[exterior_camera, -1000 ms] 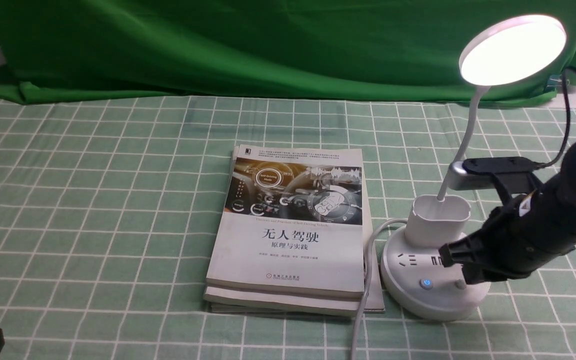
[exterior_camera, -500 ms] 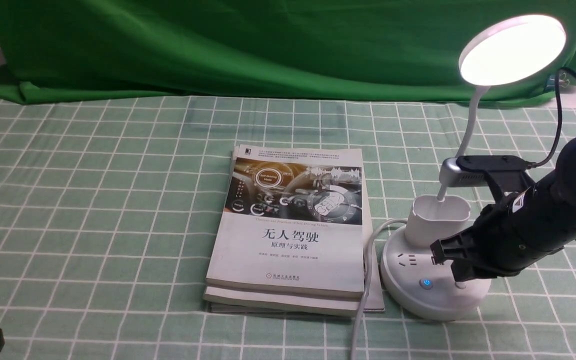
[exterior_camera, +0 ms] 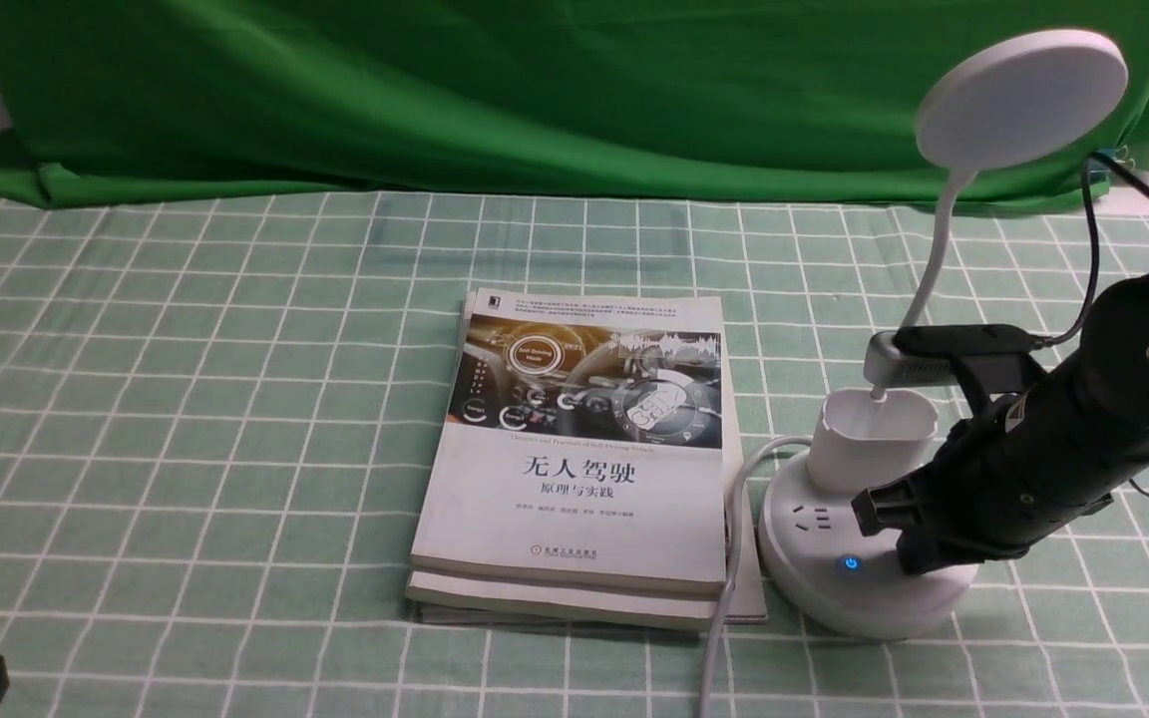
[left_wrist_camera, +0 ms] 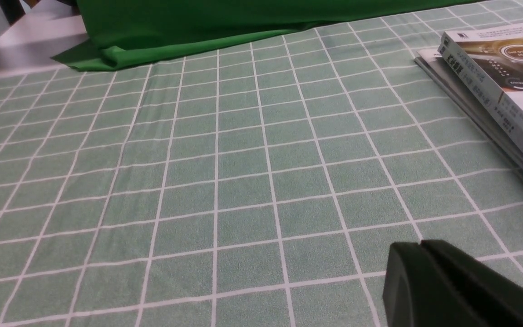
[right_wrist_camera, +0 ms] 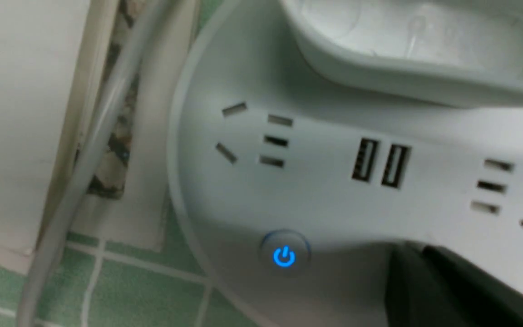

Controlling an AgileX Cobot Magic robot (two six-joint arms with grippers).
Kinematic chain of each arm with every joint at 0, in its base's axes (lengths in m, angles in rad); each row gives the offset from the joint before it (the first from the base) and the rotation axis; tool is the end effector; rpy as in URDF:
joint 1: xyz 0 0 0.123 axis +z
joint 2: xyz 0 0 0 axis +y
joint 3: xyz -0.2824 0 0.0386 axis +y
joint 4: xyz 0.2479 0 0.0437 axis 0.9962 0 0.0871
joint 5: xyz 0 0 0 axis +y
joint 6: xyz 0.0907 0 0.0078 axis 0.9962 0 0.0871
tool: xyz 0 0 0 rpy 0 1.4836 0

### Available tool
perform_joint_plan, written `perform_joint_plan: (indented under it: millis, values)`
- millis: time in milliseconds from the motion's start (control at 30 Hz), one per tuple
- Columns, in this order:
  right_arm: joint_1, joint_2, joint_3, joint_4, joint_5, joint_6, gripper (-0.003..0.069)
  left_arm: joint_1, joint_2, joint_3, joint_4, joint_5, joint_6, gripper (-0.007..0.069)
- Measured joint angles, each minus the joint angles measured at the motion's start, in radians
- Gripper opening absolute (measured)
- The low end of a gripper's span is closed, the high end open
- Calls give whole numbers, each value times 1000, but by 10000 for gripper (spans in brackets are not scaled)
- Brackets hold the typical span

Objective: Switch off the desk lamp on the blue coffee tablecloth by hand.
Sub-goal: 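Press the power button on the lamp base to turn the lamp off with the right gripper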

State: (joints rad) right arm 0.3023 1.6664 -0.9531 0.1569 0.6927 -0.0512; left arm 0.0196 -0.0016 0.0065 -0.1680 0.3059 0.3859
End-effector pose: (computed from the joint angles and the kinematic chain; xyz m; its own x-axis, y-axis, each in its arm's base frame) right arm 0.2879 0.0993 0.1837 -0.9432 -0.2213 -0.2478 -0.2553 0.9601 0.1141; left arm 0.0544 -0.0035 0.1837 -0.2056 0.2194 -0.9537 0.0775 0.9751 0.2076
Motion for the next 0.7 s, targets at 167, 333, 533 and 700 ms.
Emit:
perform_joint_plan:
  millis: [167,333,533,700]
  values:
    - [0,-44,1,-6,-2,0,39,0,0,0,0,0,0,0]
    - [0,-47,1,-8,-1,0,39,0,0,0,0,0,0,0]
    - [0,4,1,-18,-2,0,39,0,0,0,0,0,0,0]
    - [0,23,-3,-21,-7,0,39,0,0,0,0,0,0,0]
